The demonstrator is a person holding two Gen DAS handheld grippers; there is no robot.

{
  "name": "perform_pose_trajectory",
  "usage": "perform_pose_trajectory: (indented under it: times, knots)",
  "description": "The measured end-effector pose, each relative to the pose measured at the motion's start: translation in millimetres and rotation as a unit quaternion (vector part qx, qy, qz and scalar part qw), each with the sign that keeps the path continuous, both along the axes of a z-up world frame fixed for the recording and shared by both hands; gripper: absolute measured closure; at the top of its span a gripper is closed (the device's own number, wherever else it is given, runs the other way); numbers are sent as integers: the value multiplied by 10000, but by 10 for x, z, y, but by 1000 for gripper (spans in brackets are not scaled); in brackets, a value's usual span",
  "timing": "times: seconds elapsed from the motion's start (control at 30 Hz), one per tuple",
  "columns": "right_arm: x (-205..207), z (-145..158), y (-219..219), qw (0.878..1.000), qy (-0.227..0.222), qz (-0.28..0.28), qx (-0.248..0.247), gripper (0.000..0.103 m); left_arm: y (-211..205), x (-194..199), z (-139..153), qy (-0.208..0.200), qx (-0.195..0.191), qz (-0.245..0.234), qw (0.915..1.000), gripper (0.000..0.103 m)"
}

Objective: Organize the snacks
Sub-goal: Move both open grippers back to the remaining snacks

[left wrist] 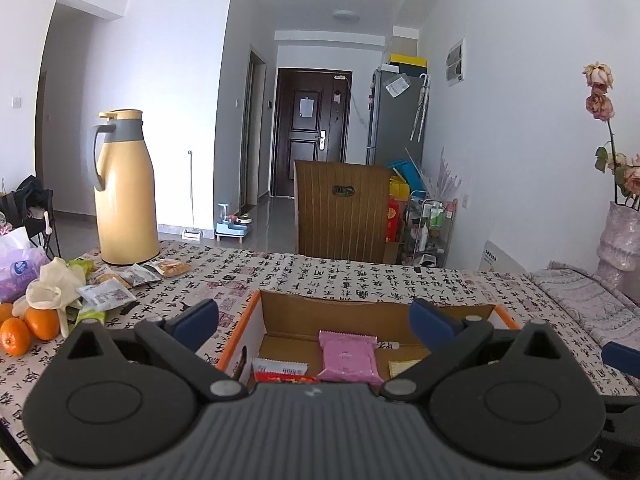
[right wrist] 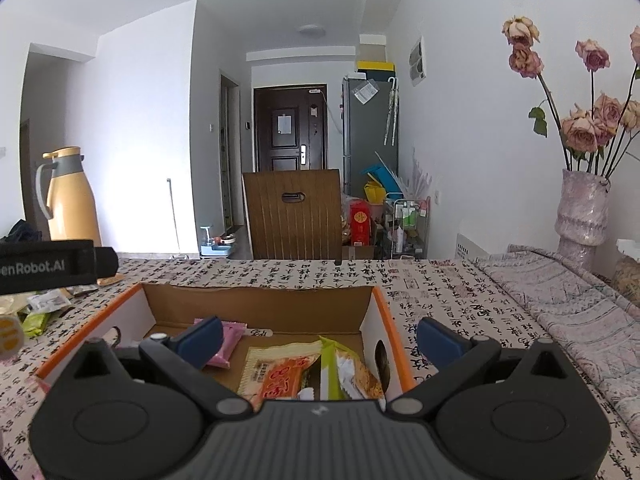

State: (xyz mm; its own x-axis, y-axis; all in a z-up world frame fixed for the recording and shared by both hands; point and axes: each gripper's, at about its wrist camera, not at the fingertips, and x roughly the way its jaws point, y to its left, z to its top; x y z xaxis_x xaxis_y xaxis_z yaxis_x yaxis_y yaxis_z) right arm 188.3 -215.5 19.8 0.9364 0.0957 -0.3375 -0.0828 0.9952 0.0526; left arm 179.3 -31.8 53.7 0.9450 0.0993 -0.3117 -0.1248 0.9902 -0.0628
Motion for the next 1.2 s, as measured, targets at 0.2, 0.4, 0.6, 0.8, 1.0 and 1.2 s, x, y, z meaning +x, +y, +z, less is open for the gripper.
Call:
perform_pose_trajectory:
  times: [0.2, 0.4, 0.6, 0.8, 1.0, 1.2]
  knots:
    - [-246, 37, -13, 10000, -33, 46, -11, 0, 12, -228, 43, 6, -51, -75, 10000, 0]
    - [-496, -25, -56, 10000, 15, 83, -22, 0, 18, -487, 26, 26, -97, -201, 9997, 0]
    - [-705, -126, -132, 9998, 141, 145, 64, 0, 57, -704, -84, 155, -164, -317, 9992, 0]
    - [-895, -285, -150, 9992, 342, 212, 83, 0, 164, -871, -273, 430, -234, -397, 9980, 0]
    - [-1079, -427, -192, 9984, 518, 227, 63, 0, 282, -1022, -498, 767, -243, -396, 9960, 0]
    - [-1222, -551, -229, 9972, 704, 236, 14, 0, 361, -1113, -721, 1058, -214, -454, 9931, 0]
